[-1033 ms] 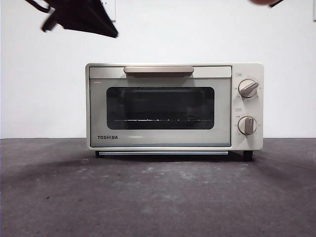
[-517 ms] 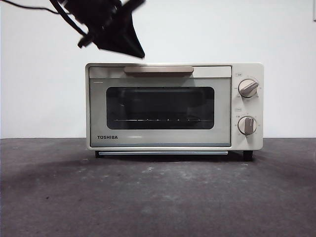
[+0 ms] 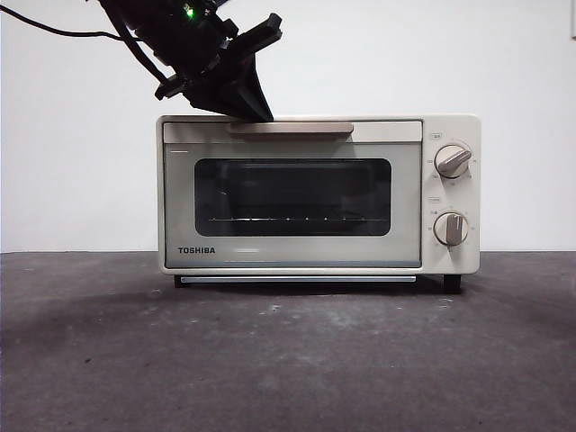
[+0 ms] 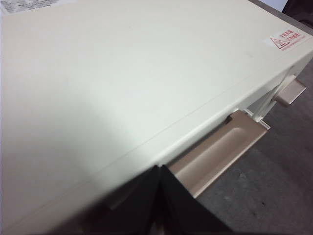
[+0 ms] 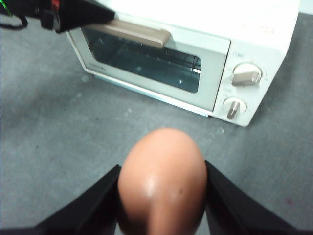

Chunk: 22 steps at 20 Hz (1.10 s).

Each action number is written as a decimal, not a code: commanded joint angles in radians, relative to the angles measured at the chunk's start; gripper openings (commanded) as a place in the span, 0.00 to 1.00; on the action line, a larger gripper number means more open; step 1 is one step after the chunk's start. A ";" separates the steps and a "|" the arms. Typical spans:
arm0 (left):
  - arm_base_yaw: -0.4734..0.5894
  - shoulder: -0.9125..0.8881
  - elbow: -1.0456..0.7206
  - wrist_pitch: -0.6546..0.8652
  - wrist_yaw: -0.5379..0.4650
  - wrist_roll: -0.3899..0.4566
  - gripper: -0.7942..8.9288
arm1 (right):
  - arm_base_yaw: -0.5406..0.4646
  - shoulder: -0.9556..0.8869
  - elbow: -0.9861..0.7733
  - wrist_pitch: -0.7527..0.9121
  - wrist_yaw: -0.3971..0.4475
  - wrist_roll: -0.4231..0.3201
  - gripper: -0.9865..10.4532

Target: Eggoven

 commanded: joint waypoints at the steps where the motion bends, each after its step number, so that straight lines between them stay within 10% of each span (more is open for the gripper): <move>1: -0.009 0.044 0.017 -0.029 -0.021 0.013 0.09 | 0.008 0.006 0.018 0.000 0.005 -0.012 0.09; 22: -0.277 0.045 0.017 -0.376 -0.021 0.030 0.09 | 0.007 0.007 0.018 0.010 0.005 -0.012 0.09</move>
